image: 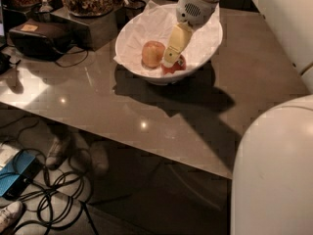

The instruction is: Pick apple from white bowl

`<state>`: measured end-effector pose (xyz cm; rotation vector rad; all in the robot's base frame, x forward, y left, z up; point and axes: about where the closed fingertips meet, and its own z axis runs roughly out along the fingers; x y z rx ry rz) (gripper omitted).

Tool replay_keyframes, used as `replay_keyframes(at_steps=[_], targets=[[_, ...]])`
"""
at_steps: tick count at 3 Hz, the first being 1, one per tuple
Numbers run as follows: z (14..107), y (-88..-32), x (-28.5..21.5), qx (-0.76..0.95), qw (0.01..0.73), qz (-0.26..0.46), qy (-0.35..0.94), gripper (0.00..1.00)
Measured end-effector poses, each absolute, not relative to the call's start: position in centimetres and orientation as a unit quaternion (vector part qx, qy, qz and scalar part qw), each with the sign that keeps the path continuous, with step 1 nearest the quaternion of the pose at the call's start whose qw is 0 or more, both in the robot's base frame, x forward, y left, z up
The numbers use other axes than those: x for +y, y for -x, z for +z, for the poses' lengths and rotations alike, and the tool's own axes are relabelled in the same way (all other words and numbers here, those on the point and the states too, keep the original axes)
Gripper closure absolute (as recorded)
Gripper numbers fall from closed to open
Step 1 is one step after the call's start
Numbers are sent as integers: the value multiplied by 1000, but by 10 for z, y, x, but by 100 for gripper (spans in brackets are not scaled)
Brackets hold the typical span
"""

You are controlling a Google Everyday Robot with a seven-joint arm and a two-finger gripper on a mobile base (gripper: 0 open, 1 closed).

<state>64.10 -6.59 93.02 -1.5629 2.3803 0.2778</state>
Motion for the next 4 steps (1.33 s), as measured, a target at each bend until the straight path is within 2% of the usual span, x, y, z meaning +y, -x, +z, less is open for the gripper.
replay_keyframes(at_steps=[4], targets=[[894, -665, -66, 836, 105, 93, 531, 23]])
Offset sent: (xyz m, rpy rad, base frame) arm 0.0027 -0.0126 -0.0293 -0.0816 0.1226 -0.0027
